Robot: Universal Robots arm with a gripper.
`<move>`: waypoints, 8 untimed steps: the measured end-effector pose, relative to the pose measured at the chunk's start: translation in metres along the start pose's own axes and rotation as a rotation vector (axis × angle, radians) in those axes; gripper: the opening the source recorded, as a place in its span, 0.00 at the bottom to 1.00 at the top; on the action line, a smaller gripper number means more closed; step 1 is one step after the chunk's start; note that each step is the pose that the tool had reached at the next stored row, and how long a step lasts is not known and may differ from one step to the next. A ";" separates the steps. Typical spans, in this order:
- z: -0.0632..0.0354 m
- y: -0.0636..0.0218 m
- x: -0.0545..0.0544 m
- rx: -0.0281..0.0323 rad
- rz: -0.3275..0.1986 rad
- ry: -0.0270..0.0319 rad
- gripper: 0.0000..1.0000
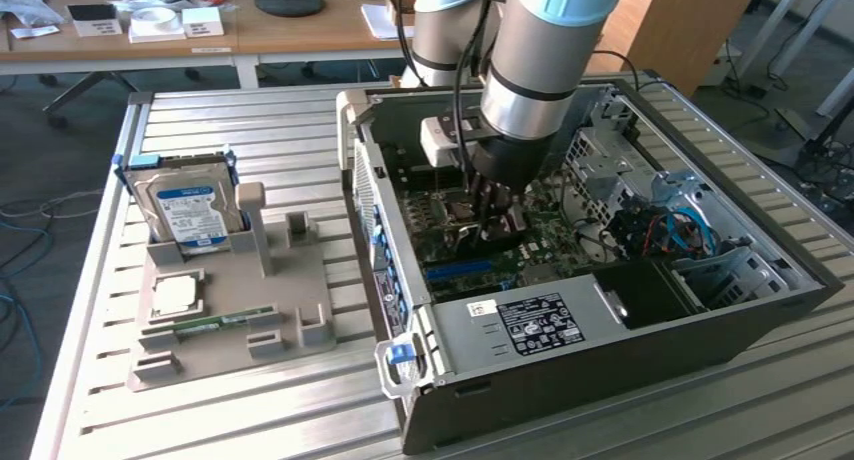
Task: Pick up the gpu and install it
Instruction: 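Insert the gpu into the slot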
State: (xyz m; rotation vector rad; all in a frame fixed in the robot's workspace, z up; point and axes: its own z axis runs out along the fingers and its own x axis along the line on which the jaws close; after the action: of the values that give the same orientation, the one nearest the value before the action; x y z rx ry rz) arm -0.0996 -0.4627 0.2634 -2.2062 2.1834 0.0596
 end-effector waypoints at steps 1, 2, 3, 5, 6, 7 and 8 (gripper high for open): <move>0.0000 0.0005 0.000 0.0000 0.000 0.0001 0.27; 0.0000 0.0009 0.000 -0.0001 0.000 0.0001 0.27; 0.0000 0.0015 0.000 0.0000 0.000 0.0000 0.27; 0.0001 0.0018 0.000 -0.0001 0.000 0.0001 0.27; 0.0003 0.0018 0.000 -0.0001 0.000 0.0002 0.27; 0.0005 0.0018 0.000 -0.0001 0.000 0.0002 0.27; 0.0010 0.0019 0.000 0.0000 0.000 -0.0001 0.27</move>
State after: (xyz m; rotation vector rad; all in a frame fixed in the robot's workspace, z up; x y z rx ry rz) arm -0.1014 -0.4627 0.2624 -2.2062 2.1833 0.0596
